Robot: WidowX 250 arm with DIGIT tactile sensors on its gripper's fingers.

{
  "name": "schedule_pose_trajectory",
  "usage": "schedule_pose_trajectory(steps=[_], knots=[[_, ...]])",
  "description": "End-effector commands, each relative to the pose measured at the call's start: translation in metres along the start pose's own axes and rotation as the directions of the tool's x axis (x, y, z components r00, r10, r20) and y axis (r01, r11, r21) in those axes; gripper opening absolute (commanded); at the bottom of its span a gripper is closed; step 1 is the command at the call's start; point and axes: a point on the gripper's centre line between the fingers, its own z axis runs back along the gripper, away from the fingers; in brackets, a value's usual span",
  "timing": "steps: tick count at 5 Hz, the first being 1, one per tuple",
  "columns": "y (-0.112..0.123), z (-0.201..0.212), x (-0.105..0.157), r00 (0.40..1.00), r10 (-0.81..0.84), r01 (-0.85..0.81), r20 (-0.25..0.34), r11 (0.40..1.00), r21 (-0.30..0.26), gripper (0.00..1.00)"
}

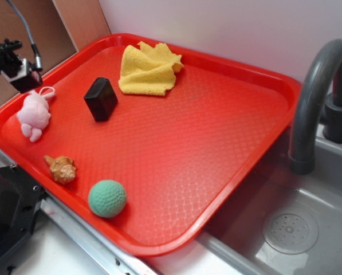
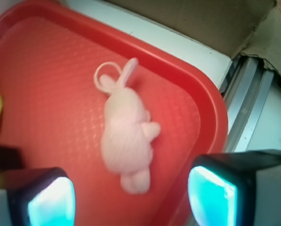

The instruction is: Grab the pink bunny.

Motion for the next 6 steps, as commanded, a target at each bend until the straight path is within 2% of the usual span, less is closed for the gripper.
schedule_pose_trajectory(steps=[1,3,4,6], knots=[[0.0,-0.042,0.009,0.999,0.035,-0.035,0.006,0.997,0.074,1.0],[0.004,-0.068,0.005,0.999,0.029,-0.024,-0.036,0.993,0.119,1.0],[0.003,-0.073,0.001,1.0,0.014,-0.012,-0.021,0.992,0.122,0.0],[0.006,-0.07,0.002,0.999,0.018,-0.012,-0.046,0.991,0.137,0.0]])
